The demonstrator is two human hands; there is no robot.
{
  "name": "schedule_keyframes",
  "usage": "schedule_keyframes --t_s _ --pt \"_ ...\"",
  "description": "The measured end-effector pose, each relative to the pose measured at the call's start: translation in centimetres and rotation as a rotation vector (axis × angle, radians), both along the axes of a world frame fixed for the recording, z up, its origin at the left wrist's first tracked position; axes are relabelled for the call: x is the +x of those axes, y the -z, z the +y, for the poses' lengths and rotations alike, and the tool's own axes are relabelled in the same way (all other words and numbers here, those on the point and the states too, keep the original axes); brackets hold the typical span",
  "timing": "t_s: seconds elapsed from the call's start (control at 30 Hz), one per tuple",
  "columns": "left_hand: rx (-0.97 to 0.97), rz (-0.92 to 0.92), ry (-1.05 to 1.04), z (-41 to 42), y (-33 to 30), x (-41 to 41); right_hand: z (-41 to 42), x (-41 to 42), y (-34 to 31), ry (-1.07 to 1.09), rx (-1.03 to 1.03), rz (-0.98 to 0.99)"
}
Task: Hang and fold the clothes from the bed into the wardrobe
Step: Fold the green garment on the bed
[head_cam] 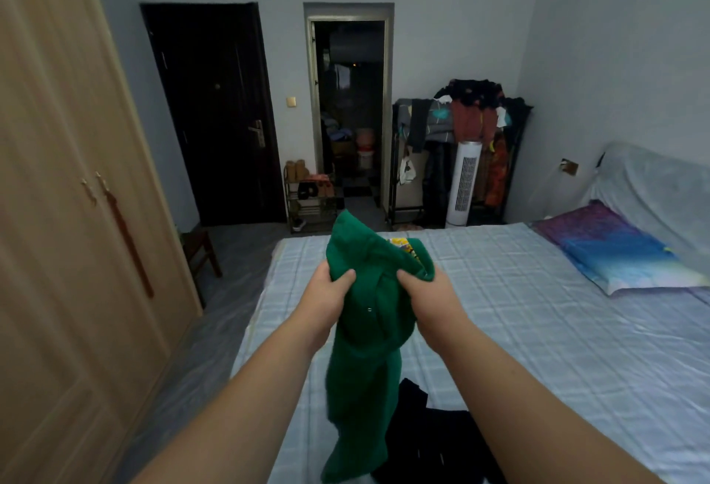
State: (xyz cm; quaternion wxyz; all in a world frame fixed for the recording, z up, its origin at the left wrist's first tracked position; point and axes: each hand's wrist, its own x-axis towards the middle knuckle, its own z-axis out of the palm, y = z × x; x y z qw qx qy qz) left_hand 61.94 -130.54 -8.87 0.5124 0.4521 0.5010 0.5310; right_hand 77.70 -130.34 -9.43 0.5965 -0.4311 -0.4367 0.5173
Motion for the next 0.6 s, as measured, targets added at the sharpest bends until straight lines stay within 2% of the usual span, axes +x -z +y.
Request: schedule_keyframes --t_s 0.1,0.2,0.27,0.33,0.43,0.6 --pt "-0.142 0.114 0.099 0.0 0.8 -0.5 0.9 1.6 -1.8 -0.007 0.013 -0.001" --pt "-0.251 0.224 0.155 0.0 1.4 -0.8 1.6 2.7 -3.1 -0.081 -0.038 0.122" --pt "-0.187 0.311 0.136 0.0 1.4 -0.7 1.9 3.1 -3.6 -0.078 -0.086 0.191" --pt "-0.015 0.412 0.095 0.0 0.7 -0.4 1.6 3.6 -4.3 -0.113 -0.09 0.174" --pt "0.245 0.493 0.194 -0.7 -1.2 0.1 0.8 4.6 -5.1 -0.277 -0.003 -0.025" --pt "0.263 0.509 0.47 -1.6 -2.7 1.0 0.1 6.4 -6.5 -0.315 0.124 -0.448"
